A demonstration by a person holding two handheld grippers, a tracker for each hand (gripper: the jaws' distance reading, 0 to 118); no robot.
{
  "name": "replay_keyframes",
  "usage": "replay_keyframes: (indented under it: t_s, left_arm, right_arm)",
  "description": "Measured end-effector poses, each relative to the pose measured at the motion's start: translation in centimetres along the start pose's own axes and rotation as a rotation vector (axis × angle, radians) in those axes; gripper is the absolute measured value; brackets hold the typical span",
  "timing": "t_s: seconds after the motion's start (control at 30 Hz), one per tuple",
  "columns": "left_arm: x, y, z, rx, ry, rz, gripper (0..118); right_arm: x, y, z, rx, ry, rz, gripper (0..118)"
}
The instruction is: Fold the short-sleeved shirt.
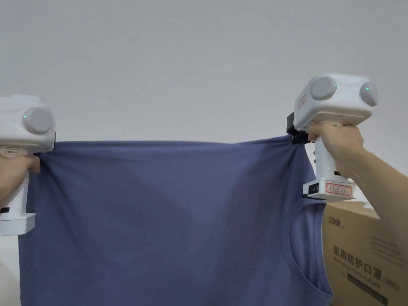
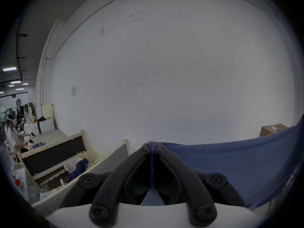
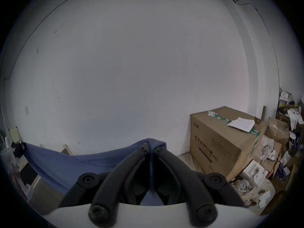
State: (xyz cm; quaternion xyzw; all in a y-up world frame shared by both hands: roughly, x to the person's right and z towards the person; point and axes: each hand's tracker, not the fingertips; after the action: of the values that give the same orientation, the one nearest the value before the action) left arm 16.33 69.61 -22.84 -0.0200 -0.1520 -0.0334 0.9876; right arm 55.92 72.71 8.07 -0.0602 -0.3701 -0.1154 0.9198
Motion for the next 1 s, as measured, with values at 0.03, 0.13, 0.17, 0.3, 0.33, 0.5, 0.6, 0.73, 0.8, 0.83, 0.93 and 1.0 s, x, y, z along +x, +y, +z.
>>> replay_keyframes:
  t_s: [0.03,0.13,0.17,0.3,0.33,0.5,0.6,0.73,0.8,0.83,0.93,1.0]
  left_arm:
    - [0.2,-1.1,-0.5,-0.006,0.005,-0.025,3]
    - [0.6,-5.5,-2.4,-0.026,0.009,-0.03,3]
    - [0.8,-7.1,-3.1,-0.04,0.009,-0.028,3]
    - [2.3,-17.0,-7.9,-0.208,-0.003,-0.063,3]
    - [2.8,-20.0,-9.2,-0.243,-0.003,-0.069,3]
    - [4.9,-35.0,-14.3,-0.538,-0.03,-0.182,3]
    - [5.8,-43.2,-14.9,-0.648,-0.051,-0.181,3]
    - [6.1,-51.3,-14.9,-0.772,-0.036,-0.207,3]
    - [5.8,-52.9,-14.6,-0.79,-0.046,-0.204,3]
    - [5.3,-53.7,-14.6,-0.8,-0.049,-0.199,3]
    - [4.4,-53.6,-13.7,-0.808,-0.05,-0.178,3]
    - [3.8,-52.7,-12.4,-0.791,-0.054,-0.147,3]
  right_arm:
    - [0.0,-0.7,-0.6,-0.001,0.007,-0.003,4]
    - [0.0,-3.9,-3.4,-0.069,0.009,0.045,4]
    - [0.0,-5.5,-4.6,-0.1,0.006,0.062,4]
    - [0.6,-13.6,-10.8,-0.241,0.0,0.068,4]
    - [0.9,-16.1,-12.6,-0.282,-0.005,0.071,4]
    - [2.5,-30.2,-20.3,-0.515,-0.028,0.09,4]
    - [3.7,-39.2,-23.8,-0.663,-0.056,0.121,4]
    - [5.4,-47.6,-25.5,-0.791,-0.086,0.058,4]
    - [5.8,-49.5,-25.4,-0.824,-0.086,0.08,4]
    - [5.9,-50.0,-25.3,-0.829,-0.091,0.092,4]
    - [6.3,-49.8,-24.0,-0.83,-0.086,0.076,4]
    - [6.3,-49.1,-22.7,-0.822,-0.077,0.065,4]
